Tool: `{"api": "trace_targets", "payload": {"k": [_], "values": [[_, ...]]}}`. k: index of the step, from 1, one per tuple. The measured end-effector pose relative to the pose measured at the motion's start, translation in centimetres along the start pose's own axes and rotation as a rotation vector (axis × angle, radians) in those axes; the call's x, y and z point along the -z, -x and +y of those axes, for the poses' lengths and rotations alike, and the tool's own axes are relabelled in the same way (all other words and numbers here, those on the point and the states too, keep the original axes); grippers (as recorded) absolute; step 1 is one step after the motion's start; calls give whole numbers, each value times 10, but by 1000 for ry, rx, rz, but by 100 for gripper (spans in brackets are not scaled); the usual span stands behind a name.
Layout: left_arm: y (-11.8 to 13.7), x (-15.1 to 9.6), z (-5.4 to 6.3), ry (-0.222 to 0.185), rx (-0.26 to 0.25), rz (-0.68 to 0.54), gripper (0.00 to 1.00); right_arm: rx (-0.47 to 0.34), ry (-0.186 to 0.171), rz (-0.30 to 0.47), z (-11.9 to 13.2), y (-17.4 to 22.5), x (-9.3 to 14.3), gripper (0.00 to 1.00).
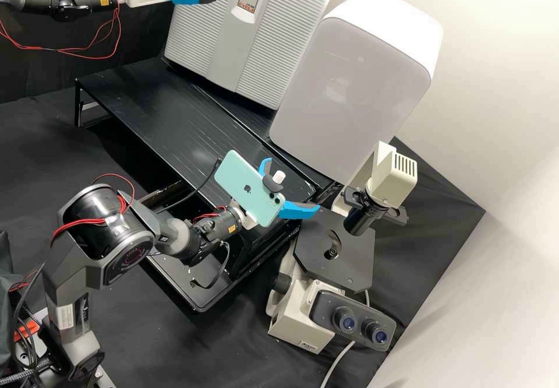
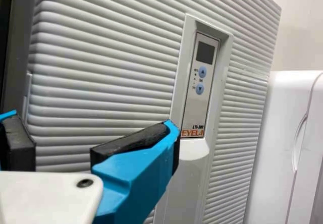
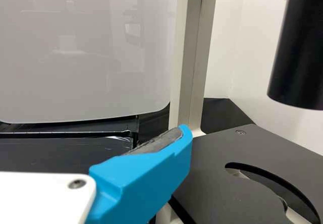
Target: Open the incubator door
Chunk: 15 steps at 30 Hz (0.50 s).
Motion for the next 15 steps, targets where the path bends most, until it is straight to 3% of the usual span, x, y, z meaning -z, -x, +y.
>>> {"api": "trace_targets", "payload": {"k": [6, 10, 15], "values": [[1, 0, 1, 6, -1, 8, 0, 0, 0, 0, 0, 0, 0, 100], [2, 0, 0, -17, 7, 16, 0, 0, 0, 0, 0, 0, 0, 100], [4, -2, -2, -3, 2, 25, 0, 0, 0, 0, 0, 0, 0, 100]]}}
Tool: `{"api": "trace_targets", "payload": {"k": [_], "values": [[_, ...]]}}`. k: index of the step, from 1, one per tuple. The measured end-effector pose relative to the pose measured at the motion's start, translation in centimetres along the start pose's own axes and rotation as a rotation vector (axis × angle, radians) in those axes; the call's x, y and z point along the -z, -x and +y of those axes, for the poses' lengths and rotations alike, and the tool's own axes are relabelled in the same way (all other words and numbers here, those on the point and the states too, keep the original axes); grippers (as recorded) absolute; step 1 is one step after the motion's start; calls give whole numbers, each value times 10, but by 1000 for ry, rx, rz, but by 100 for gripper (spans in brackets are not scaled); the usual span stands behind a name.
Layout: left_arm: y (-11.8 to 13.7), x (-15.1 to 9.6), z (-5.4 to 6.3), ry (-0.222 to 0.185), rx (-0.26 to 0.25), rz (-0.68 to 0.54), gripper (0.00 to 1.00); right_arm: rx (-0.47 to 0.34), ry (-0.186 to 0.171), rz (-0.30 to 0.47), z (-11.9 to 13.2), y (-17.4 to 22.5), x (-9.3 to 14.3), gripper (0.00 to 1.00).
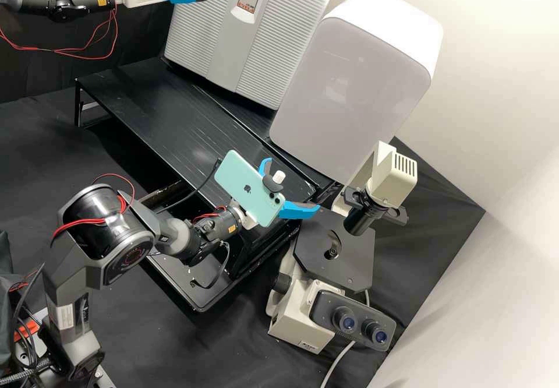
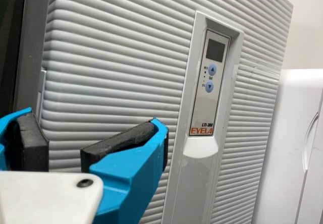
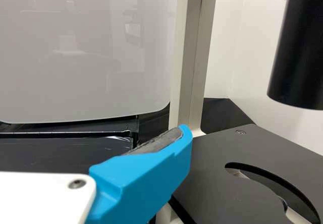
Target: Open the incubator door
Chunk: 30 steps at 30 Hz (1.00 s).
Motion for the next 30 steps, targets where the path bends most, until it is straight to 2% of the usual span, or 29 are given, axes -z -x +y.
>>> {"api": "trace_targets", "payload": {"k": [8, 30], "values": [[2, -2, -3, 34, -8, 16, 0, 0, 0, 0, 0, 0, 0, 100], [12, -8, 0, 34, -6, 20, 0, 0, 0, 0, 0, 0, 0, 100]]}}
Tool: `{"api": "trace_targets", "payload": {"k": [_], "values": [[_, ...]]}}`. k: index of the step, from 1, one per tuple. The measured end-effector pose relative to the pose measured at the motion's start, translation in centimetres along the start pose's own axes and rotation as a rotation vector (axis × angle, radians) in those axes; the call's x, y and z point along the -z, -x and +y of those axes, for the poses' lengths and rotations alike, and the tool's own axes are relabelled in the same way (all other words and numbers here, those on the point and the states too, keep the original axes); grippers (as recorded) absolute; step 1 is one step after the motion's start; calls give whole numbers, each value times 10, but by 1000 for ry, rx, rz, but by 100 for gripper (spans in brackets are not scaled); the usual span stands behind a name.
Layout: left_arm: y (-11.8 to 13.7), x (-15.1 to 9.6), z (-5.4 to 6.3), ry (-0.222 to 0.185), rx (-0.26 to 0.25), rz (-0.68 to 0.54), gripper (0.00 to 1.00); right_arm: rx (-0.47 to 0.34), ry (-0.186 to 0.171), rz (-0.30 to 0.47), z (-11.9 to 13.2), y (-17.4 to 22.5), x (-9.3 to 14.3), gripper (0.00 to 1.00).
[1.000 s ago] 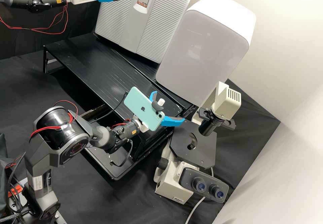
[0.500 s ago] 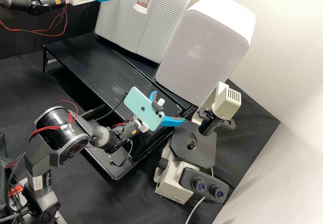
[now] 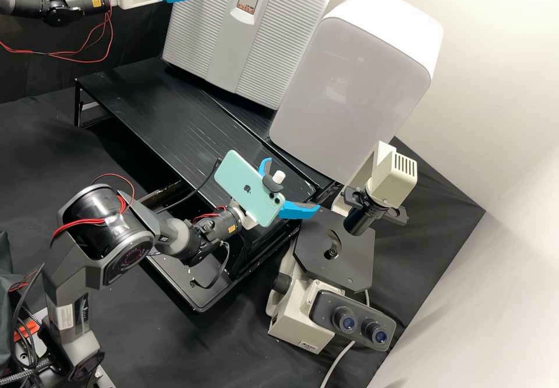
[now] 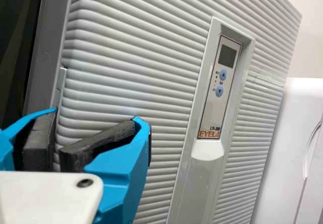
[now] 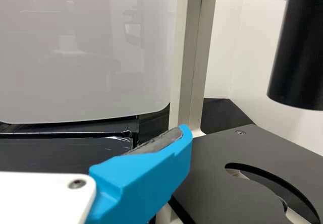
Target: Open the incubator door
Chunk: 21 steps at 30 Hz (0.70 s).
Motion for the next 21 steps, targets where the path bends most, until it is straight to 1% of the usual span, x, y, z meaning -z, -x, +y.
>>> {"api": "trace_targets", "payload": {"k": [8, 11, 16, 19, 21], "values": [[12, -3, -3, 4, 7, -7, 0, 0, 0, 0, 0, 0, 0, 100], [19, -7, -6, -10, 1, -31, 0, 0, 0, 0, 0, 0, 0, 100], [31, -13, -14, -8, -10, -61, 0, 0, 0, 0, 0, 0, 0, 100], [35, -15, -19, 5, -23, -75, 0, 0, 0, 0, 0, 0, 0, 100], [37, -17, -22, 27, -31, -83, 0, 0, 0, 0, 0, 0, 0, 100]]}}
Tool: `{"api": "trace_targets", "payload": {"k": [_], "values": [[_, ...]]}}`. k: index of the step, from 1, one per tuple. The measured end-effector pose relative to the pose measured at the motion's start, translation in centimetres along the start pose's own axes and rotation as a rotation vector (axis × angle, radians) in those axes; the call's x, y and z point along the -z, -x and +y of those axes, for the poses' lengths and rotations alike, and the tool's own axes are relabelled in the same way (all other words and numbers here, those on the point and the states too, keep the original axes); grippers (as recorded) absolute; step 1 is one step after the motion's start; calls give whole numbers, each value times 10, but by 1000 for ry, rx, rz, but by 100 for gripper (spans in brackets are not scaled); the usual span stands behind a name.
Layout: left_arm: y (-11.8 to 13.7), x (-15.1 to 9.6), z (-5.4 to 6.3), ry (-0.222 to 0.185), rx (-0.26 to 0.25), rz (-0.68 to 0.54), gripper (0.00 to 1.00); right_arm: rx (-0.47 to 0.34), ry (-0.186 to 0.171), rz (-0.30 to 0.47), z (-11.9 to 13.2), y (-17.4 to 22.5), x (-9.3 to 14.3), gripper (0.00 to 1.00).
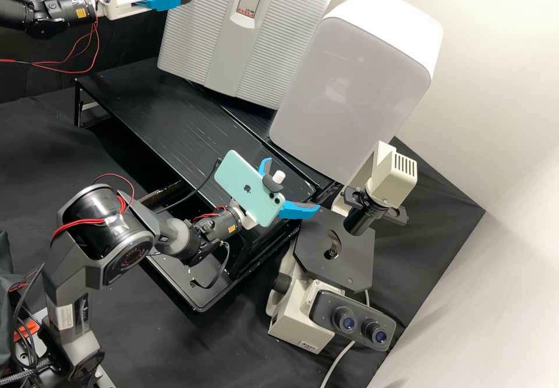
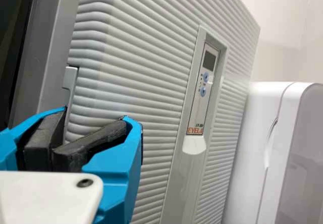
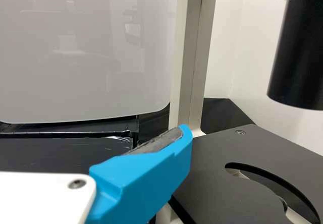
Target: Open the incubator door
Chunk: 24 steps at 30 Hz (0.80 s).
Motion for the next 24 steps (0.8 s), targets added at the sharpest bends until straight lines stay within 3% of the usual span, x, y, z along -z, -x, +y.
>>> {"api": "trace_targets", "payload": {"k": [8, 15, 24], "values": [[15, -9, -9, 33, -24, -48, 0, 0, 0, 0, 0, 0, 0, 100], [26, -19, -20, 62, -13, -87, 0, 0, 0, 0, 0, 0, 0, 100], [41, -28, -26, 1, 4, -137, 0, 0, 0, 0, 0, 0, 0, 100]]}}
